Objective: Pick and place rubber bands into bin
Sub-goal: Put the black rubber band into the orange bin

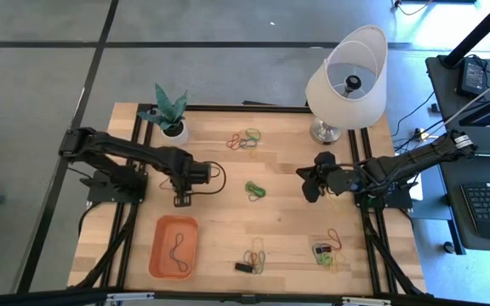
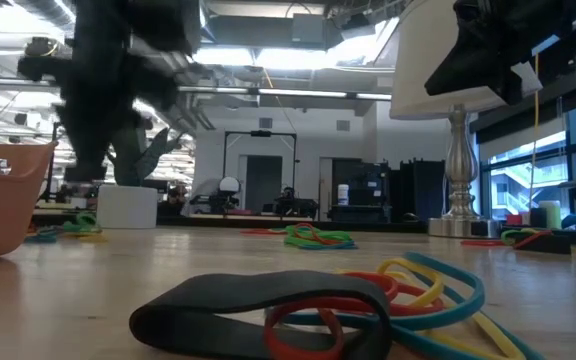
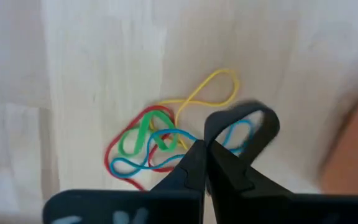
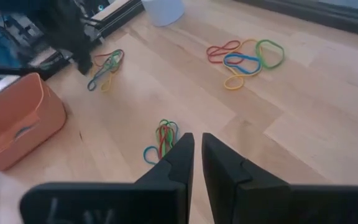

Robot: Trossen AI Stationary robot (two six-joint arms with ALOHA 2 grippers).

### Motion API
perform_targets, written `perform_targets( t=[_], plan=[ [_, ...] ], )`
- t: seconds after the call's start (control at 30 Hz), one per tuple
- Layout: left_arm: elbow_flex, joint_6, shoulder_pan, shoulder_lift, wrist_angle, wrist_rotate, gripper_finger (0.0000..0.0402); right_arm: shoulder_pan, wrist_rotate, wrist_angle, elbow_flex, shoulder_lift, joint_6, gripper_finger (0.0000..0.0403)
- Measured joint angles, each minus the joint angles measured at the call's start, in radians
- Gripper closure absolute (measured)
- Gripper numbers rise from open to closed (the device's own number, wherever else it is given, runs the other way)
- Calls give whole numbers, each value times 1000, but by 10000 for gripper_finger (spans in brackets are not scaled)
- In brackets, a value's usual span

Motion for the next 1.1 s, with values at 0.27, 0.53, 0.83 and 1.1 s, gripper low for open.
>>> perform_targets(
  t=[0.27,0.53,0.83,1.1],
  plan=[
    [173,-239,-149,-71,-81,-7,399,0,-26,-3,0,0,-33,366],
    [256,-632,-435,-14,-58,-40,399,0,-28,-3,0,0,-105,366],
    [257,-1048,-643,167,-23,-61,399,0,-77,-2,0,0,-138,366],
    [256,-1107,-681,329,3,-43,397,0,-102,-2,0,0,-138,366]
  ],
)
